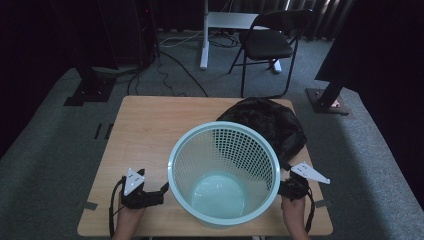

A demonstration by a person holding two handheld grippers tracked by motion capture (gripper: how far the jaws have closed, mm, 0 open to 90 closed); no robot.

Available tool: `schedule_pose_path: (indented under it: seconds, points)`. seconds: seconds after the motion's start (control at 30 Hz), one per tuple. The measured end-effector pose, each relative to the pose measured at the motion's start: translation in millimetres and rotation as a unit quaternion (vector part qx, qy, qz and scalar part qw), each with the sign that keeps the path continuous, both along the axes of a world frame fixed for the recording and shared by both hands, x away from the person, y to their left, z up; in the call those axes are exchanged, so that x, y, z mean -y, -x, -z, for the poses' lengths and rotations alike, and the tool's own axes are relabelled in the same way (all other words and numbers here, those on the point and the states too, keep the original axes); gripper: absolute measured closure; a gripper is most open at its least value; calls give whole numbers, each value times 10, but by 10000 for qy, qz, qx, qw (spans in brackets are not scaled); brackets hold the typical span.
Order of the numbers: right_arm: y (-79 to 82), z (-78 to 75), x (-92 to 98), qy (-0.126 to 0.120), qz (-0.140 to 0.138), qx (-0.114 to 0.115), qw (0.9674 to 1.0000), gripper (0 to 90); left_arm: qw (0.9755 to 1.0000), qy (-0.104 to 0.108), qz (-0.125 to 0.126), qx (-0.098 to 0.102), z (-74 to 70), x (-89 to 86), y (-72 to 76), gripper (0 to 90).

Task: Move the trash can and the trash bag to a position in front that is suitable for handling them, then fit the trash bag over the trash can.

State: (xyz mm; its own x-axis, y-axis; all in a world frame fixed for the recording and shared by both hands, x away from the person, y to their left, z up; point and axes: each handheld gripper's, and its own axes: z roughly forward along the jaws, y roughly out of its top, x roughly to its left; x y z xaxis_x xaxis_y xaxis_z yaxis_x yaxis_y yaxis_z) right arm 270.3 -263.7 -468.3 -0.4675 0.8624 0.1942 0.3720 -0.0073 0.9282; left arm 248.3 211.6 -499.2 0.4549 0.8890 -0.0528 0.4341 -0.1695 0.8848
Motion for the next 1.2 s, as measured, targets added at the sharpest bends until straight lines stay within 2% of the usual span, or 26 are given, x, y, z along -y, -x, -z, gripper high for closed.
schedule_pose_path:
  seconds: [0.27, 0.33, 0.5, 0.6, 0.7, 0.97, 1.13, 1.2]
  points:
    - [11, 81, 24, -13, 41, -86, 10000, 121, 9994, 19, -270, -196, 118, -194, 156, 1]
    - [16, 103, 64, -36, 115, -82, 9999, 121, 9992, 80, -351, -160, 126, -241, 201, 1]
    - [21, 119, 178, -110, 321, -8, 9994, 121, 9986, 49, -526, -94, 143, -344, 280, 1]
    - [8, 98, 257, -229, 391, 14, 9990, 121, 9982, 86, -580, -77, 152, -381, 310, 1]
    - [-25, 43, 316, -216, 463, 58, 9987, 121, 9982, 33, -604, -25, 149, -396, 329, 1]
    - [-295, -229, 455, -149, 678, 258, 9973, 113, 9978, 95, -658, 1, 160, -435, 358, 1]
    - [-567, -412, 491, -201, 733, 287, 9967, 113, 9975, 124, -701, -7, 167, -461, 383, 1]
    - [-702, -479, 484, -197, 650, 269, 9973, 113, 9973, 140, -721, -34, 171, -462, 393, 1]
